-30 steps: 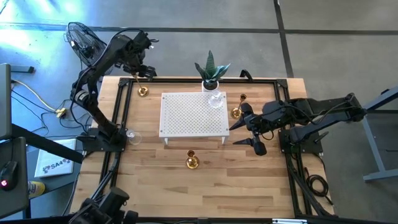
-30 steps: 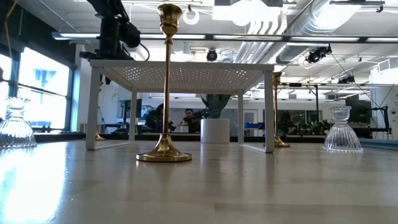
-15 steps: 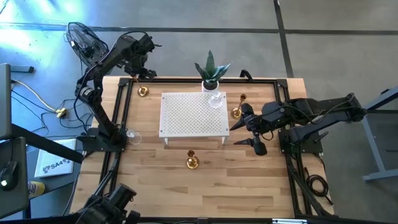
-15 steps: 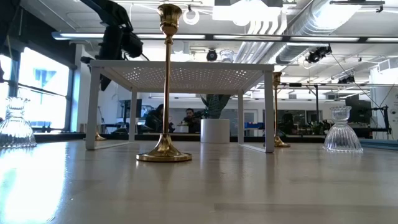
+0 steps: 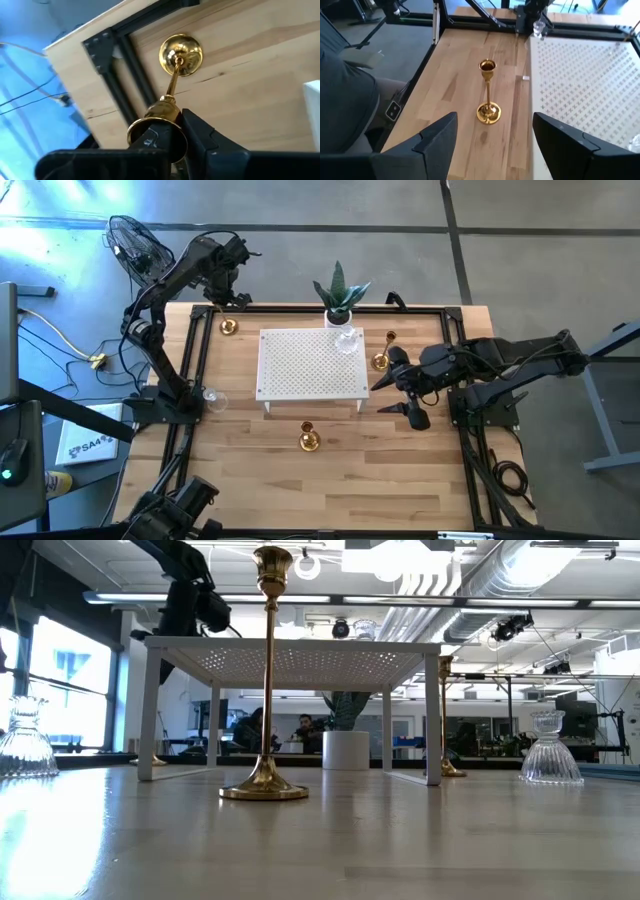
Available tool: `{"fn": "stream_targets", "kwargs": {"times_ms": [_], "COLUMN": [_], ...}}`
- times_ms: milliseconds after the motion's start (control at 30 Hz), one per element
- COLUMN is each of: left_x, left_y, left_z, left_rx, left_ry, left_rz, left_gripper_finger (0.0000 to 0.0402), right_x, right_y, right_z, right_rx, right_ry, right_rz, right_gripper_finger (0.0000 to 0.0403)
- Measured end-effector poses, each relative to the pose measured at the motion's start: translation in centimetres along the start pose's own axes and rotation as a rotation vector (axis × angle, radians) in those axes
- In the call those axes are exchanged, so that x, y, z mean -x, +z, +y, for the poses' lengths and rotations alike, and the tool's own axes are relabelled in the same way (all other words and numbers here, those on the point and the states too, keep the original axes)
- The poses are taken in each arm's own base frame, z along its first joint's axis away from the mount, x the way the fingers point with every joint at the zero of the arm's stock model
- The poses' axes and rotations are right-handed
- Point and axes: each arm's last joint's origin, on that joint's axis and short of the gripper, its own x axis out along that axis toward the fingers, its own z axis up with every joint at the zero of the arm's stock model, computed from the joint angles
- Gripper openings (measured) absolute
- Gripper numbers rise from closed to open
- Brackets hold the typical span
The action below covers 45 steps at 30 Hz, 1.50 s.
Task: Pick & Place candle stick holders
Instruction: Put the top left gold candle holder on the shelf
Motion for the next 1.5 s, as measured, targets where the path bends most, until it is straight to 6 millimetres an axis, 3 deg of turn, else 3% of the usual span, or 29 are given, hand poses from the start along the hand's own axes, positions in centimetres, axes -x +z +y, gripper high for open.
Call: {"fn": "stream_targets", "kwargs": {"times_ms": [267, 600, 933, 1167, 1500], "left_x": [0.9, 6.1, 12.8, 14.9, 16.8], "left_y": [-1.1, -4.7, -10.3, -14.7, -21.2], "left_z": [0.0, 0.2, 0.7, 2.1, 3.4], "left_rx": [-0.027, -0.039, -0.079, -0.047, -0.179], "left_ry": [0.015, -0.037, -0.174, -0.215, -0.479], "left_rz": [0.009, -0.151, -0.435, -0.563, -0.703], "left_gripper_finger": [0.0013, 0.0013, 0.0013, 0.0013, 0.0013], "right_x": [-1.2, -2.5, -2.4, -2.1, -1.7], "right_y": [-0.4, -0.7, -1.0, -1.3, -1.7], "right_z": [0.0, 0.7, 3.7, 5.6, 7.3], "right_rx": [-0.026, -0.014, 0.056, 0.058, 0.064], "right_ry": [0.008, 0.057, 0.157, 0.153, 0.095], "right_rz": [0.063, 0.111, 0.121, 0.122, 0.106], "right_gripper_finger": [0.0252, 0.0252, 0.0252, 0.0252, 0.0252]}}
